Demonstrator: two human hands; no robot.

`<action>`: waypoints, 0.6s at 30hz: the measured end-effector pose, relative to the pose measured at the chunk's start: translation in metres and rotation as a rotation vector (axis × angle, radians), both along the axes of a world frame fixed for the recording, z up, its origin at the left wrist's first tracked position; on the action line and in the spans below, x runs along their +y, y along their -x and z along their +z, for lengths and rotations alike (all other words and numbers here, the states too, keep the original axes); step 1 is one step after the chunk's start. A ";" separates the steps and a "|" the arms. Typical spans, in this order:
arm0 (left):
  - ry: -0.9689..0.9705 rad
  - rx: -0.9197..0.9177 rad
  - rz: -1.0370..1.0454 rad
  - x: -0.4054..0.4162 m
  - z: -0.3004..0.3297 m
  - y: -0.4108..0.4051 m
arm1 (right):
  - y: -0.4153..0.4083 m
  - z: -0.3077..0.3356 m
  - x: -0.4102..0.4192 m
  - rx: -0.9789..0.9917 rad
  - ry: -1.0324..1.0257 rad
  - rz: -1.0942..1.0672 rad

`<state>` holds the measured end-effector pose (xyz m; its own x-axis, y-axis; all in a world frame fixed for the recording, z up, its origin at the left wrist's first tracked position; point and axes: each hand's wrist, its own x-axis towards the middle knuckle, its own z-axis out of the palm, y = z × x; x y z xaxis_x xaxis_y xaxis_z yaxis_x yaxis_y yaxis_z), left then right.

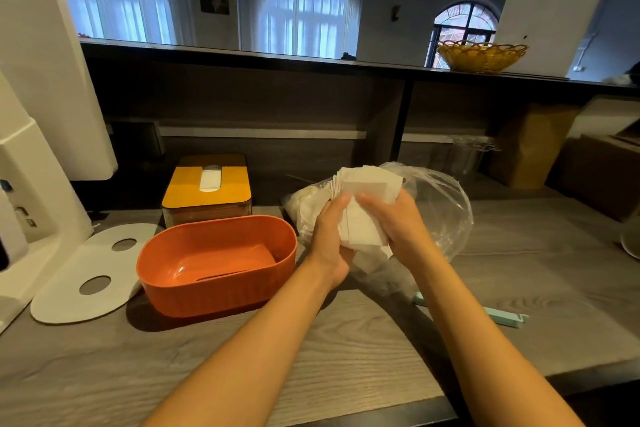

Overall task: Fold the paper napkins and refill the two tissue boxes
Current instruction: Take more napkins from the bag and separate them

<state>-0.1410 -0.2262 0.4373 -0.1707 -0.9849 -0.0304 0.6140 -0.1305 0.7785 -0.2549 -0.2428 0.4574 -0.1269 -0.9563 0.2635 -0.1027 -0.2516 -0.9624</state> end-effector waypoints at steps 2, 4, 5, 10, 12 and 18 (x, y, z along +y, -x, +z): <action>0.063 -0.123 -0.017 -0.001 -0.002 -0.001 | -0.002 0.000 -0.001 0.016 -0.021 0.005; 0.095 -0.171 -0.031 0.001 0.000 -0.001 | -0.004 0.001 -0.001 -0.019 -0.050 -0.010; 0.106 -0.184 -0.038 0.002 0.000 -0.001 | -0.004 0.001 -0.001 -0.046 -0.082 -0.040; 0.174 -0.320 -0.094 0.007 0.003 -0.002 | 0.006 -0.001 0.004 -0.086 -0.156 0.133; 0.212 -0.393 -0.113 0.010 0.002 -0.002 | 0.005 0.001 0.009 -0.065 -0.149 0.122; 0.274 -0.629 -0.125 0.028 0.008 -0.005 | 0.013 -0.008 0.036 -0.295 -0.084 -0.054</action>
